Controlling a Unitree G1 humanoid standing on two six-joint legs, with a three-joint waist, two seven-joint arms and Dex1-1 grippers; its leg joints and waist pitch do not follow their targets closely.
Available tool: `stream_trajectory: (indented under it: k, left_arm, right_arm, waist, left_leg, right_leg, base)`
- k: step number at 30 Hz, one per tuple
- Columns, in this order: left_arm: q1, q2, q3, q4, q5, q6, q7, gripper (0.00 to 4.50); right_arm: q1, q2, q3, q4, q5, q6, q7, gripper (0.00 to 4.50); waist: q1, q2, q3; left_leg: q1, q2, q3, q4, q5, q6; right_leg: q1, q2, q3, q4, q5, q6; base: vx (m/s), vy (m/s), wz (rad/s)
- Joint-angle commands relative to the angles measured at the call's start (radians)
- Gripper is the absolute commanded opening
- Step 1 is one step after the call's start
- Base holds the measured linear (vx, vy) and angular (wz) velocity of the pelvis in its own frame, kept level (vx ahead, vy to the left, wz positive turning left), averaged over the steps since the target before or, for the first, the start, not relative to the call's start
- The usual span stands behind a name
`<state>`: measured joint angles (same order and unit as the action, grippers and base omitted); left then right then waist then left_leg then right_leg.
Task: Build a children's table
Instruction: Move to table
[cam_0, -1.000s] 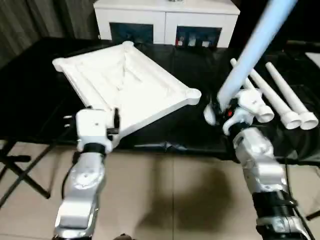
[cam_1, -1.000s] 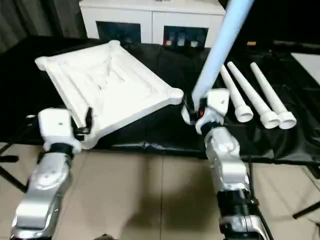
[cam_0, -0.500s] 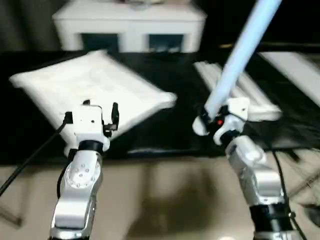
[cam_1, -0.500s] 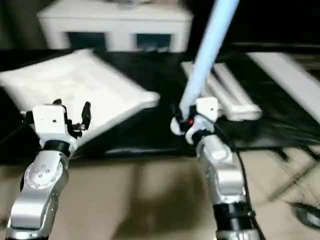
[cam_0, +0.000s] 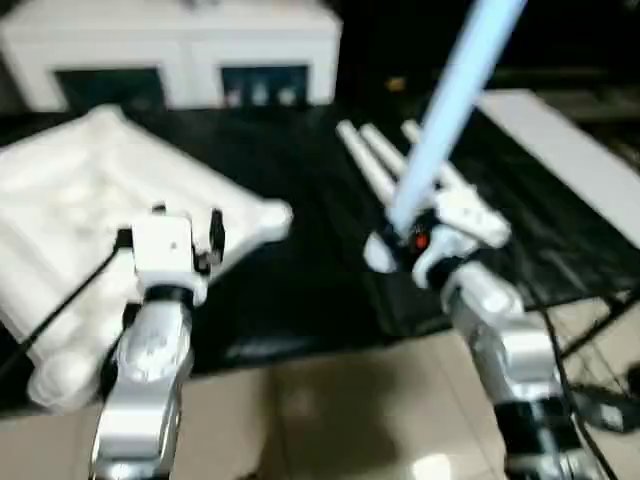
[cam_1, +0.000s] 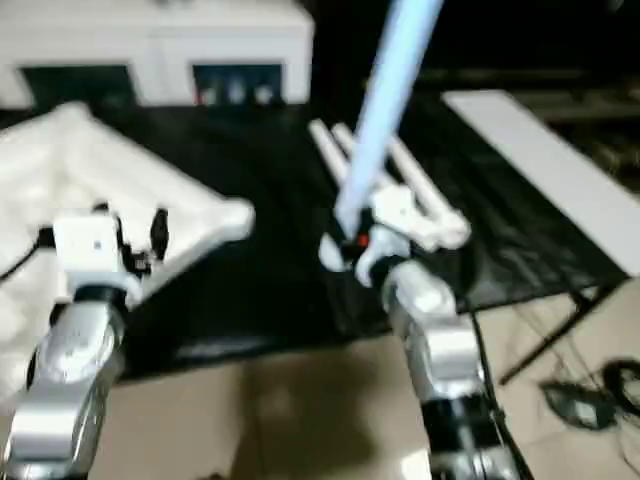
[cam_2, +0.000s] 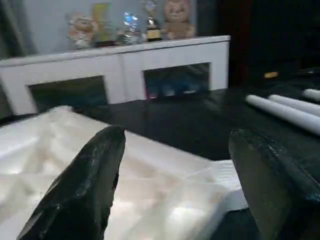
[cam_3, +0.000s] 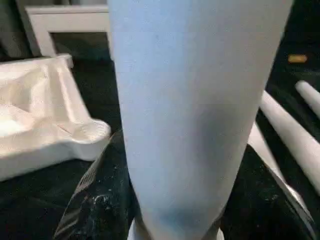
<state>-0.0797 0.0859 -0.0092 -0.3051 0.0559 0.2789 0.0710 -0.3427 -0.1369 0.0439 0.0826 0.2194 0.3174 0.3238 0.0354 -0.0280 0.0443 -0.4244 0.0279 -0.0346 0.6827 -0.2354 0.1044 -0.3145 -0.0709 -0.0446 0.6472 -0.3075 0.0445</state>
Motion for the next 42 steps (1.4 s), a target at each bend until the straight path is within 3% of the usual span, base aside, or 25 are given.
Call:
stream_trajectory:
  k: [1,4,5,6,7,9,11,13,14,16,18,21,24,26,27,29,30,31,32,33,35,36,37,39,42]
  left_arm:
    - [0.021,0.021,0.029,-0.036,0.012,0.010,0.008,3.72]
    - [0.034,0.025,0.042,-0.050,0.020,0.013,0.015,3.72]
    - [0.034,0.025,0.042,-0.050,0.020,0.013,0.015,3.72]
    - [0.038,0.025,0.046,-0.056,0.019,0.015,0.011,3.72]
    - [0.038,0.025,0.046,-0.056,0.019,0.015,0.011,3.72]
    - [0.042,0.025,0.045,-0.060,0.022,0.017,0.007,3.72]
    - [0.045,0.026,0.040,-0.061,0.024,0.020,0.006,3.72]
    - [0.044,0.026,0.035,-0.061,0.025,0.024,0.003,3.72]
    - [0.042,0.027,0.033,-0.061,0.026,0.026,0.001,3.72]
    - [0.038,0.026,0.033,-0.056,0.027,0.025,-0.005,3.72]
    - [0.031,0.025,0.035,-0.048,0.024,0.027,-0.013,3.72]
    - [0.025,0.028,0.031,-0.039,0.022,0.028,-0.023,3.72]
    - [0.009,0.033,0.015,-0.022,0.014,0.026,-0.046,3.72]
    - [-0.001,0.028,0.011,-0.012,0.001,0.024,-0.055,3.72]
    - [-0.003,0.026,0.010,-0.009,-0.002,0.023,-0.056,3.72]
    - [-0.015,0.024,0.009,0.003,-0.007,0.024,-0.061,3.72]
    - [-0.024,0.023,0.008,0.014,-0.010,0.026,-0.066,3.72]
    - [-0.025,0.023,0.008,0.015,-0.010,0.026,-0.066,3.72]
    - [-0.028,0.023,0.007,0.019,-0.011,0.027,-0.068,3.72]
    - [-0.030,0.021,0.006,0.022,-0.011,0.027,-0.069,3.72]
    - [-0.026,0.010,0.008,0.024,-0.015,0.025,-0.070,3.72]
    - [-0.023,0.008,0.009,0.025,-0.015,0.024,-0.069,3.72]
    - [-0.022,0.006,0.010,0.026,-0.014,0.024,-0.067,3.72]
    - [-0.019,0.007,0.012,0.026,-0.017,0.024,-0.066,3.72]
    - [-0.019,0.011,0.014,0.025,-0.019,0.022,-0.062,3.72]
  right_arm:
    - [-0.017,0.014,0.023,-0.018,-0.010,0.003,0.021,1.87]
    - [-0.015,0.009,0.039,-0.013,-0.001,0.009,0.039,1.87]
    - [-0.015,0.009,0.039,-0.013,-0.001,0.009,0.039,1.87]
    - [-0.015,0.010,0.036,-0.016,0.012,0.013,0.044,1.87]
    - [-0.015,0.010,0.036,-0.016,0.012,0.013,0.044,1.87]
    - [-0.014,0.014,0.018,-0.014,0.023,0.016,0.042,1.87]
    - [-0.009,0.011,0.012,-0.018,0.027,0.013,0.054,1.87]
    - [-0.003,0.006,0.008,-0.020,0.021,0.008,0.058,1.87]
    - [-0.002,0.004,0.006,-0.019,0.017,0.006,0.056,1.87]
    - [-0.001,0.001,0.003,-0.019,0.016,0.002,0.052,1.87]
    - [0.001,-0.005,-0.007,-0.021,0.012,-0.002,0.034,1.87]
    - [0.001,-0.008,-0.012,-0.020,0.012,-0.004,0.028,1.87]
    - [0.001,-0.010,-0.020,-0.022,0.011,-0.003,0.023,1.87]
    - [0.010,-0.011,-0.023,-0.031,0.012,0.002,0.024,1.87]
    - [0.014,-0.010,-0.024,-0.035,0.011,0.007,0.025,1.87]
    - [0.020,-0.010,-0.030,-0.039,0.010,0.012,0.019,1.87]
    - [0.020,-0.011,-0.031,-0.040,0.009,0.013,0.013,1.87]
    - [0.020,-0.011,-0.031,-0.041,0.009,0.013,0.012,1.87]
    - [0.020,-0.012,-0.031,-0.042,0.009,0.012,0.011,1.87]
    - [0.019,-0.013,-0.033,-0.043,0.010,0.013,0.007,1.87]
    - [0.022,-0.018,-0.033,-0.051,0.007,0.011,0.005,1.87]
    - [0.023,-0.022,-0.031,-0.054,0.005,0.010,0.007,1.87]
    - [0.023,-0.024,-0.031,-0.054,0.004,0.010,0.009,1.87]
    - [0.022,-0.028,-0.030,-0.053,0.000,0.011,0.013,1.87]
    - [0.017,-0.033,-0.026,-0.050,-0.010,0.012,0.018,1.87]
  waist:
    - [0.042,-0.048,-0.052]
    - [0.034,0.034,-0.059]
    - [0.029,0.067,-0.055]
    - [-0.017,0.077,-0.061]
    - [-0.014,0.066,-0.076]
    - [0.001,0.070,-0.075]
    - [0.024,0.026,-0.055]
    - [0.044,-0.044,-0.023]
    - [0.088,-0.062,-0.025]
    - [0.108,-0.042,-0.020]
    - [0.122,-0.023,-0.031]
    - [0.059,0.042,-0.036]
    - [0.034,0.038,-0.040]
    - [0.050,0.010,-0.036]
    - [0.087,-0.010,-0.062]
    - [0.114,0.013,-0.050]
    - [0.107,0.046,-0.051]
    - [0.037,0.059,-0.043]
    - [0.039,0.050,-0.050]
    - [0.032,0.036,-0.048]
    - [0.033,0.001,-0.049]
    - [0.070,-0.037,-0.074]
    - [0.098,-0.034,-0.076]
    - [0.090,-0.022,-0.064]
    - [0.075,0.065,-0.049]
  left_leg:
    - [-0.081,0.077,0.064,0.053,-0.057,0.032]
    - [-0.032,0.124,0.095,-0.088,0.107,0.070]
    - [0.048,0.118,0.060,-0.138,0.092,0.101]
    - [0.177,0.174,-0.074,-0.157,-0.029,0.330]
    - [0.205,0.182,-0.136,-0.131,0.153,0.442]
    - [0.197,0.189,-0.068,-0.102,0.303,0.328]
    - [0.126,0.195,-0.020,-0.163,0.184,0.234]
    - [0.085,0.132,0.088,-0.167,-0.312,0.117]
    - [0.118,0.059,0.153,-0.011,-0.278,0.019]
    - [0.063,0.082,0.116,0.023,-0.100,-0.057]
    - [0.049,0.099,0.110,-0.023,-0.082,-0.076]
    - [0.207,0.239,0.062,-0.183,-0.265,-0.047]
    - [0.232,0.239,0.062,-0.180,-0.270,0.097]
    - [0.140,0.135,0.142,-0.131,-0.164,0.125]
    - [0.069,0.098,0.153,-0.061,-0.070,0.096]
    - [0.069,0.128,0.154,-0.048,-0.066,-0.089]
    - [0.141,0.154,0.172,-0.131,-0.054,-0.256]
    - [0.264,0.260,0.106,-0.203,-0.081,-0.278]
    - [0.302,0.295,0.100,-0.206,-0.126,-0.262]
    - [0.291,0.299,0.100,-0.211,-0.148,-0.192]
    - [0.223,0.151,0.177,-0.167,-0.196,-0.037]
    - [0.096,0.043,0.197,-0.018,-0.194,0.020]
    - [0.024,0.081,0.148,0.065,-0.112,-0.023]
    - [-0.027,0.109,0.116,0.080,0.021,-0.105]
    - [0.039,0.153,0.129,-0.109,0.177,-0.056]
  right_leg:
    - [0.122,-0.253,0.019,-0.175,0.244,0.193]
    - [0.206,-0.134,-0.167,-0.180,0.030,-0.015]
    - [0.172,-0.049,-0.192,-0.141,-0.024,-0.022]
    - [0.018,0.046,-0.146,0.030,-0.182,-0.064]
    - [-0.048,0.048,-0.088,0.082,-0.223,-0.061]
    - [-0.107,0.029,-0.029,0.106,-0.090,0.003]
    - [-0.090,0.021,-0.003,0.109,0.048,0.039]
    - [-0.049,-0.053,0.085,-0.094,-0.036,-0.036]
    - [-0.025,-0.148,0.195,-0.190,-0.485,-0.083]
    - [0.035,-0.158,0.203,-0.183,-0.732,-0.146]
    - [0.067,-0.113,0.173,-0.153,-0.491,-0.258]
    - [-0.078,0.010,0.020,-0.022,-0.139,-0.264]
    - [-0.106,-0.028,-0.008,0.007,0.072,-0.192]
    - [-0.004,-0.082,0.052,-0.074,0.109,-0.271]
    - [0.104,-0.126,0.120,-0.106,0.059,-0.351]
    - [0.110,-0.099,0.162,-0.128,-0.042,-0.458]
    - [0.048,0.021,0.110,-0.078,0.011,-0.365]
    - [-0.103,0.030,0.026,0.028,-0.034,-0.202]
    - [-0.130,-0.002,0.012,0.045,-0.068,-0.164]
    - [-0.134,-0.033,-0.009,0.061,0.015,-0.118]
    - [-0.044,-0.061,0.022,-0.047,0.122,-0.168]
    - [0.126,-0.139,0.165,-0.099,0.091,-0.339]
    - [0.164,-0.195,0.203,-0.114,0.104,-0.458]
    - [0.144,-0.170,0.151,-0.101,0.252,-0.490]
    - [0.084,-0.041,-0.012,-0.144,-0.101,-0.308]
  base:
    - [0.104,-0.031,0.37]
    - [0.122,0.021,0.42]
    - [0.228,0.036,0.47]
    - [0.228,0.036,0.47]
    - [0.185,-0.001,0.50]
    - [0.121,0.001,0.52]
    - [0.039,0.011,0.11]
    - [0.022,-0.038,0.17]
    - [0.057,-0.096,0.32]
    - [0.061,-0.072,0.20]
    - [0.000,0.000,0.00]
    - [0.037,0.073,0.24]
    - [0.079,0.055,0.22]
    - [0.092,0.026,0.12]
    - [0.091,0.026,0.09]
    - [0.088,0.027,-0.13]
    - [0.084,0.025,-0.27]
    - [0.110,0.020,-0.53]
    - [0.134,-0.017,-0.56]
    - [0.134,-0.017,-0.56]
    - [0.131,-0.045,-0.17]
    - [0.151,-0.051,0.00]
    - [0.178,-0.056,0.07]
    - [0.137,-0.019,-0.03]
    - [0.138,-0.002,0.05]
